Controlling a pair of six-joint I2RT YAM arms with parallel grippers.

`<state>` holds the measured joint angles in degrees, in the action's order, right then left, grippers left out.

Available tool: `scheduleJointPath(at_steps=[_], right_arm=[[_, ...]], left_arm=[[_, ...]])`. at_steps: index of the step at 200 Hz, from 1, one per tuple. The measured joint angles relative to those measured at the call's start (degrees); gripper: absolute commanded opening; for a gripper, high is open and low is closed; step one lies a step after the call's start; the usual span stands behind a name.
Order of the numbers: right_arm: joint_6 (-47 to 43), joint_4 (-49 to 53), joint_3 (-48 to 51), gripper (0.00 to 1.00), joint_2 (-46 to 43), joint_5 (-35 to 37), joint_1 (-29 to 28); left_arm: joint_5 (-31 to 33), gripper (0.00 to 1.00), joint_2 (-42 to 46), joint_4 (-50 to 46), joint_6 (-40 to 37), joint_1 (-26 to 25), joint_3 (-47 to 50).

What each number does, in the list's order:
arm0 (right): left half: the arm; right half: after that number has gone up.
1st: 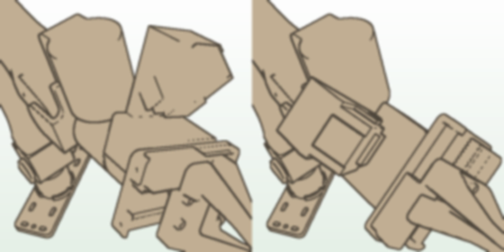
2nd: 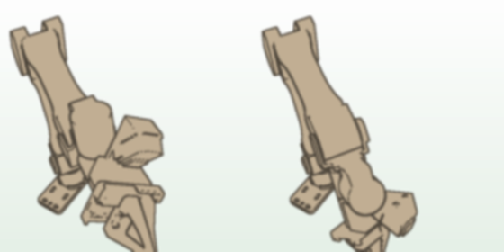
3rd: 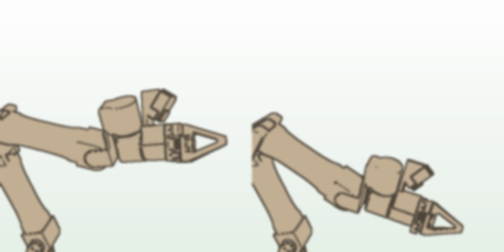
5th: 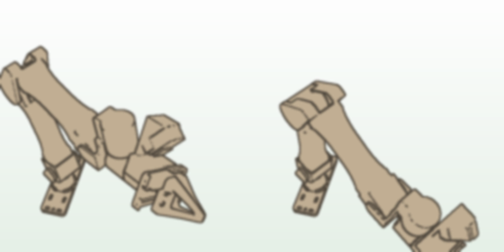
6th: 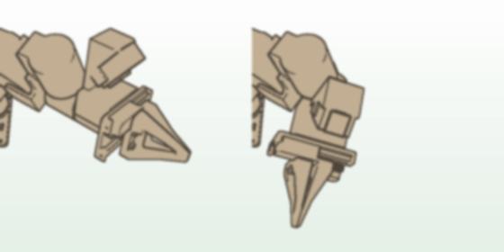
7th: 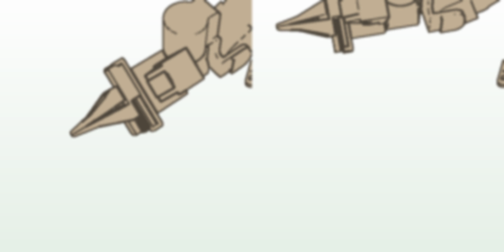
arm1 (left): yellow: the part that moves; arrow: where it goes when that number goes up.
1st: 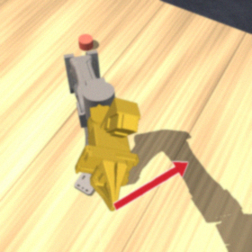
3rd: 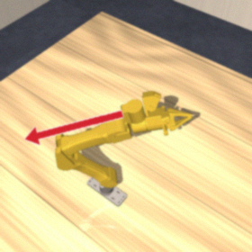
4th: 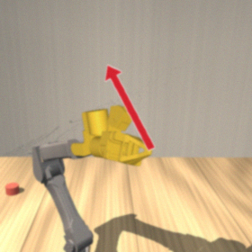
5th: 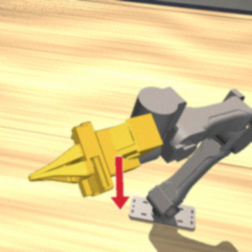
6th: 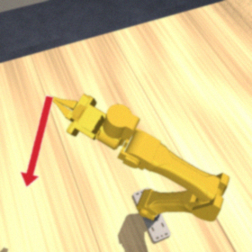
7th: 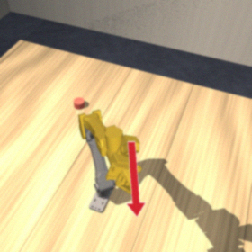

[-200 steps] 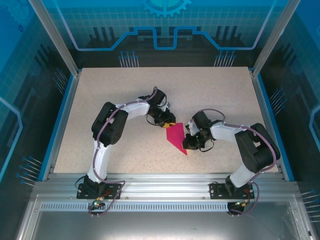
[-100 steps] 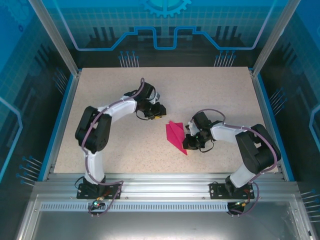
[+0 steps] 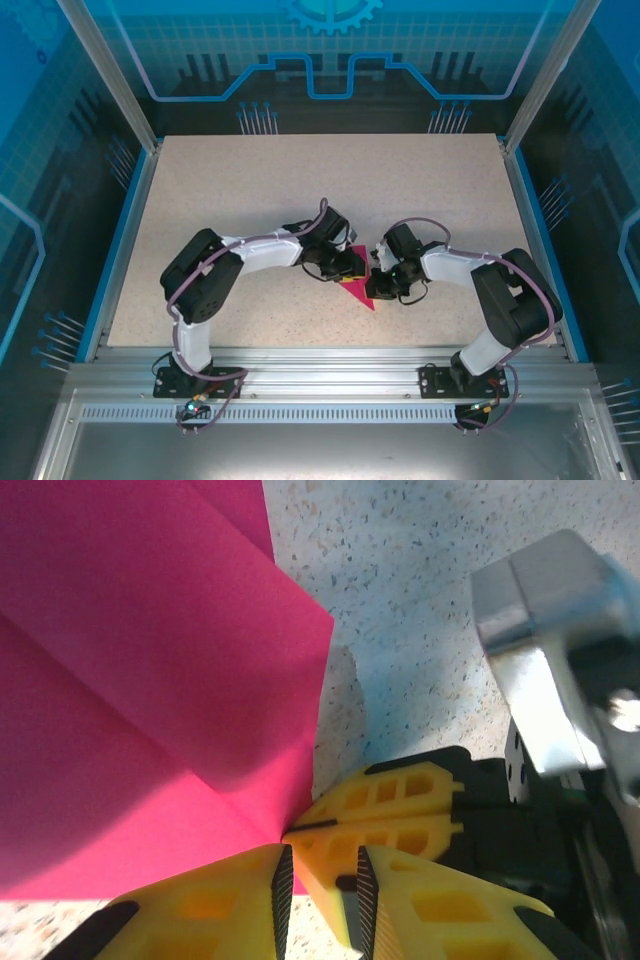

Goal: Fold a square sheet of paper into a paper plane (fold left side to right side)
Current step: Fourth fold the wing at the center of the table.

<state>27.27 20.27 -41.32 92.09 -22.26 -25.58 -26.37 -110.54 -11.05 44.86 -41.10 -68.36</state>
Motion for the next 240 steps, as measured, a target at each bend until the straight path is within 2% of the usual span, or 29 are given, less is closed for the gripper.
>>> scheduleJointPath(at_steps=[70, 165, 204, 240], right_arm=[[0.00, 0.22, -0.20, 0.08, -0.04, 0.63, -0.33], [0.00, 0.70, -0.50, 0.08, 0.07, 0.98, -0.50], [0.20, 1.07, -0.70, 0.08, 0.07, 1.44, -0.70], [0.20, 1.11, -0.81, 0.08, 0.17, 1.46, -0.76]], left_arm=[[-0.70, 0.28, -4.07, 2.54, 3.10, -0.37, -0.11], [-1.11, 0.28, -6.32, 2.05, 3.21, 0.13, -1.60], [-2.71, 0.29, -6.99, 1.01, 2.16, 1.33, -2.47], [-4.85, 0.30, -9.57, -2.38, -0.66, 4.46, -6.71]])
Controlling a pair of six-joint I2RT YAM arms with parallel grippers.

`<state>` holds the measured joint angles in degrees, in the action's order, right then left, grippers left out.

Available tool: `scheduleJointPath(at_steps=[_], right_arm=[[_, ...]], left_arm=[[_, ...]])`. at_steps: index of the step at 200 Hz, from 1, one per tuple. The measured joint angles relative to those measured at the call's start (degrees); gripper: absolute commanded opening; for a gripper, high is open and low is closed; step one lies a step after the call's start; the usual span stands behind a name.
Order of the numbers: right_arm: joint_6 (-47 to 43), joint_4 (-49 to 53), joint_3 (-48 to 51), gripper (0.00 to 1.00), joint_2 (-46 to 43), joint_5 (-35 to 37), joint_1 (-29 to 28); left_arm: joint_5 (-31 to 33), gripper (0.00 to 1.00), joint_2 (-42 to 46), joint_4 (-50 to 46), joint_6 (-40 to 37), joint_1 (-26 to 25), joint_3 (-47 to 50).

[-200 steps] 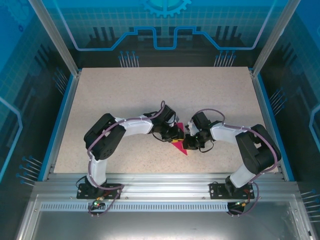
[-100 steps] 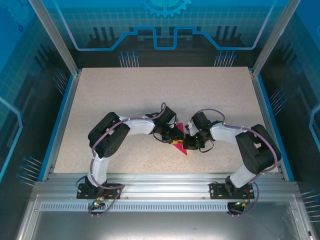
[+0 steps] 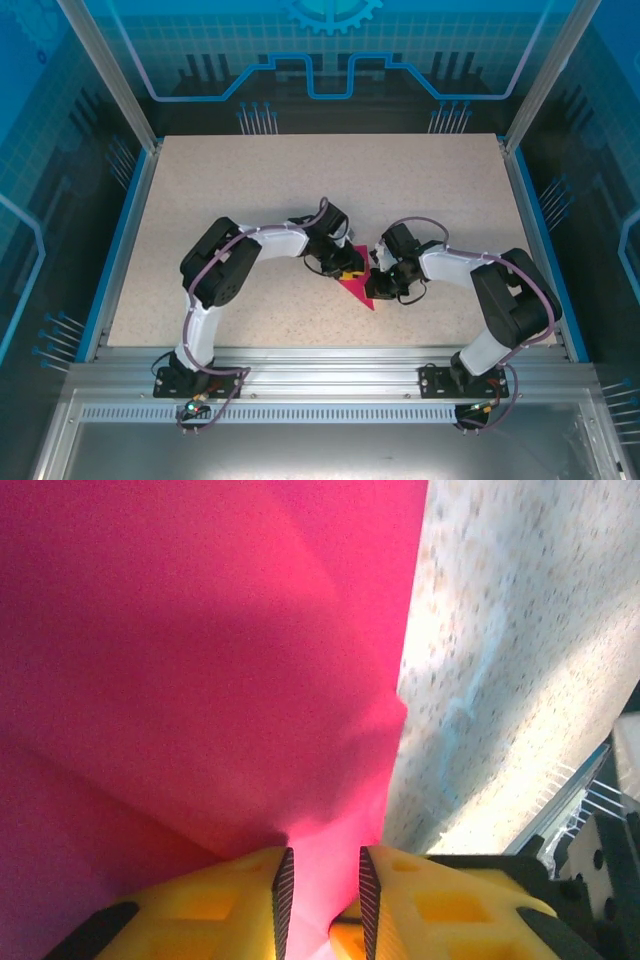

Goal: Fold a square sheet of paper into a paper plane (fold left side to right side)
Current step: Fourth fold the wing at the center of the table, then turn over the paper at the center of the table.

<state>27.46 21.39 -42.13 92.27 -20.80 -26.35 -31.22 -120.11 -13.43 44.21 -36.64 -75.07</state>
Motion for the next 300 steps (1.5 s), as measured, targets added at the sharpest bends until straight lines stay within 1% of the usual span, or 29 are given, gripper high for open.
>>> scheduleJointPath(at_steps=[25, 62, 95, 114, 144, 164, 179, 196, 207, 215, 234, 247, 262, 300], right_arm=[[0.00, -0.04, 0.00, 0.08, 0.00, 0.00, -0.02], [0.00, -0.02, -0.04, 0.08, 0.00, 0.02, -0.02], [0.00, -0.04, -0.11, 0.08, 0.07, 0.00, -0.04], [0.00, -0.04, -0.11, 0.08, 0.04, -0.02, -0.04], [-0.04, -0.22, -0.09, 0.09, -0.11, 0.00, -0.17], [-0.07, -0.52, 0.09, 0.13, -0.57, -0.02, -0.28], [-0.24, -0.44, 0.24, 0.19, -1.29, 0.09, -0.37], [-0.55, 0.00, 0.59, 0.30, -3.78, 0.28, -0.33], [-1.18, 0.39, 0.63, 0.38, -6.69, 0.31, -0.11], [-1.38, 0.42, 0.61, 0.42, -9.25, 0.20, 0.28], [-2.64, 0.42, 0.39, 0.51, -15.15, 0.04, 2.97], [-3.63, 0.46, -0.02, 0.54, -16.96, -0.37, 5.49], [-5.09, 0.63, -0.61, 0.57, -16.76, -0.44, 7.43], [-7.43, 0.09, -0.63, 0.57, -13.07, -2.19, 7.58]], left_arm=[[-0.79, 0.31, -2.43, -2.86, -2.43, 2.38, -4.37], [-1.53, 0.32, -4.94, -4.04, -5.14, 6.56, -8.20], [-3.39, 0.33, -6.51, -5.70, -6.58, 8.09, -10.73], [-2.21, 0.34, -6.71, -5.90, -7.93, 9.81, -11.65], [0.11, 0.37, -6.64, -7.26, -10.34, 15.67, -13.68], [1.33, 0.39, -4.98, -8.74, -11.67, 18.78, -13.77], [1.97, 0.40, -1.84, -9.25, -12.17, 19.54, -12.66], [1.95, 0.42, 4.31, -8.26, -12.22, 19.26, -8.61], [1.88, 0.44, 8.70, -7.15, -11.98, 18.82, -5.03], [1.86, 0.44, 12.02, -6.32, -11.56, 18.38, -2.12], [2.10, 0.45, 18.34, -3.98, -10.08, 16.57, 4.72], [2.51, 0.46, 21.11, -2.51, -8.81, 14.60, 8.96], [3.26, 0.47, 22.45, -1.31, -6.99, 11.76, 12.46], [4.90, 0.48, 22.36, 2.08, -2.45, 4.70, 16.20]])
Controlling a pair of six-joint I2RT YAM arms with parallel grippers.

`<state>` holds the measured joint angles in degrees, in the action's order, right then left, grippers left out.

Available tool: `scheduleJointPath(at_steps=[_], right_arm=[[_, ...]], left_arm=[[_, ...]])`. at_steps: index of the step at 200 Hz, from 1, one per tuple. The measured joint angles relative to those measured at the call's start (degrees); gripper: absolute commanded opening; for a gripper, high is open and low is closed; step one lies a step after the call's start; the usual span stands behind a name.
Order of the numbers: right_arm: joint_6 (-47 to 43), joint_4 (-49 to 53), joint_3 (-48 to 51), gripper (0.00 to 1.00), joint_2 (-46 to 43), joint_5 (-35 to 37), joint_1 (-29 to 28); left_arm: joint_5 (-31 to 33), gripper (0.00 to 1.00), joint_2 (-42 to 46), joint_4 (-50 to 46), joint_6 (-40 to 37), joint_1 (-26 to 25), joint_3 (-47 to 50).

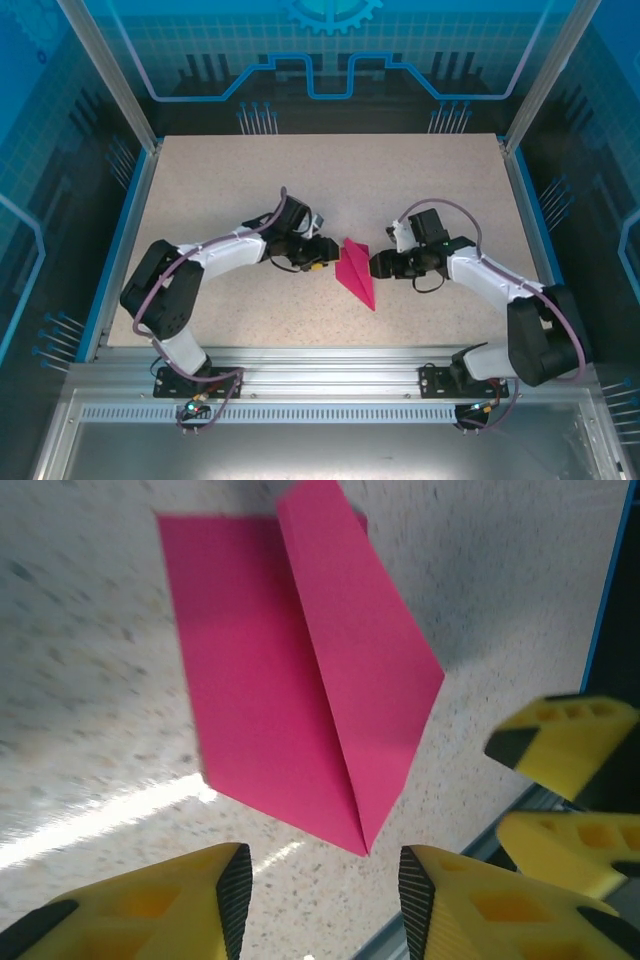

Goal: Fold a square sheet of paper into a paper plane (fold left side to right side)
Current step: Turn over the paper at the center of the table.

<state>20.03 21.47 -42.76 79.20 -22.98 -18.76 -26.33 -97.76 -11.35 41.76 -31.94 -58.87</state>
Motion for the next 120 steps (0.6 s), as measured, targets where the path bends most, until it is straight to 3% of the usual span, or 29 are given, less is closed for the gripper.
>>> scheduleJointPath(at_steps=[29, 58, 120], right_arm=[[-0.15, -1.05, -0.22, 0.54, 4.94, 0.04, -0.11], [-0.20, -1.31, -2.03, 0.45, 9.92, 0.83, -0.35], [0.04, -1.40, -2.75, 0.36, 11.19, 4.59, -0.35]], left_arm=[[0.28, 0.48, -2.95, 2.84, 1.92, -1.77, -0.92], [1.07, 0.49, -6.88, 3.21, 2.82, -1.97, -2.89], [1.07, 0.49, -12.37, 3.15, 3.37, -2.86, -8.55]])
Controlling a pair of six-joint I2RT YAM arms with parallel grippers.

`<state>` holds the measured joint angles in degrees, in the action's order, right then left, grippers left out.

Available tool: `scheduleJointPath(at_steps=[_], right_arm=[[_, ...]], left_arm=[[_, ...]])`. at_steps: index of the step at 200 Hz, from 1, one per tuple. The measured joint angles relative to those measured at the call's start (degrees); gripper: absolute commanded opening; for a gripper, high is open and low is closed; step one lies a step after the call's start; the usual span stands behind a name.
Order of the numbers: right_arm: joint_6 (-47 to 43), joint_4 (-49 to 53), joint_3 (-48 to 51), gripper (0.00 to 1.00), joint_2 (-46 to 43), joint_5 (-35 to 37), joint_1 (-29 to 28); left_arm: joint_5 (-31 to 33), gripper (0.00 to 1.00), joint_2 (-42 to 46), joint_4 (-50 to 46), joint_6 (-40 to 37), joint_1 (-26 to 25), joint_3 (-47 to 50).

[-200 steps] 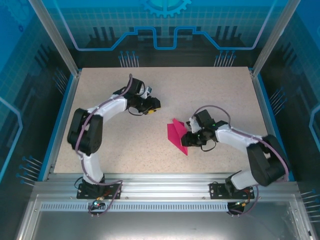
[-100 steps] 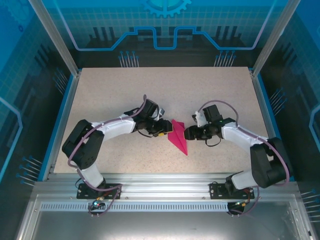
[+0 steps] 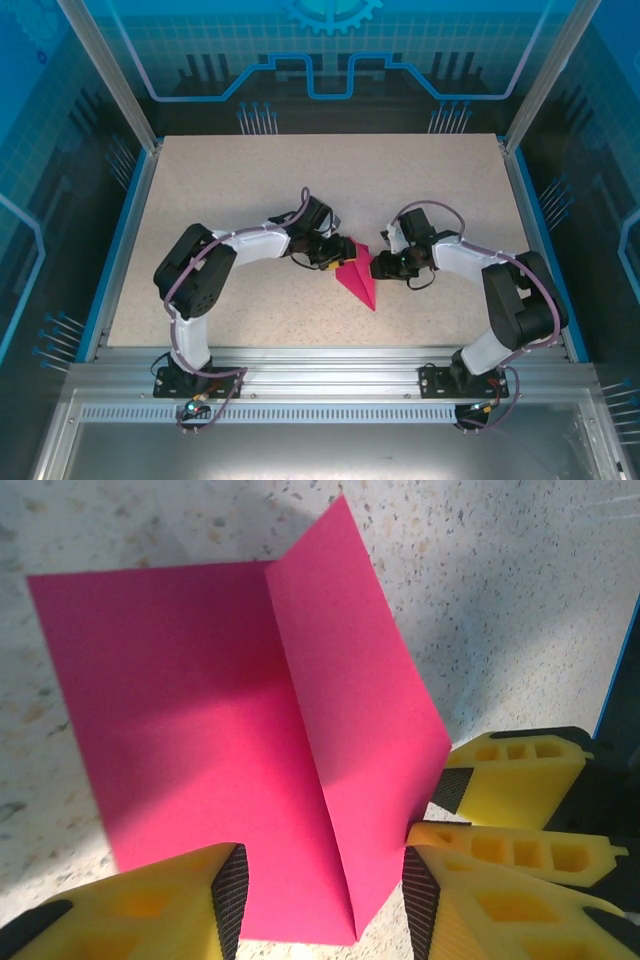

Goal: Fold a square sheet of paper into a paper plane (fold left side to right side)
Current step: Turn over the paper at the center of the table.

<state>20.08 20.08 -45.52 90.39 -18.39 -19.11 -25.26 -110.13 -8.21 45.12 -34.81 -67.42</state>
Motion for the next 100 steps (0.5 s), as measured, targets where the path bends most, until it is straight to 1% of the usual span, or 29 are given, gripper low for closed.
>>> scheduleJointPath(at_steps=[13, 65, 81, 100], right_arm=[[-0.02, 0.02, 0.00, 0.34, 0.00, 0.44, 0.02], [0.00, 0.04, 0.00, 0.34, 0.52, 0.87, 0.04], [0.00, 0.07, 0.00, 0.35, 0.63, 0.85, 0.04], [0.02, 0.00, 0.02, 0.36, 0.55, 0.26, 0.20]], left_arm=[[-0.02, 0.49, -0.96, -0.02, 0.00, -0.15, -1.03], [-0.07, 0.46, -6.14, -0.44, 0.00, -0.35, -5.86], [-0.04, 0.41, -8.04, -0.57, -0.07, -0.48, -8.04], [-0.04, 0.28, -9.44, -1.03, -0.09, -0.63, -10.03]])
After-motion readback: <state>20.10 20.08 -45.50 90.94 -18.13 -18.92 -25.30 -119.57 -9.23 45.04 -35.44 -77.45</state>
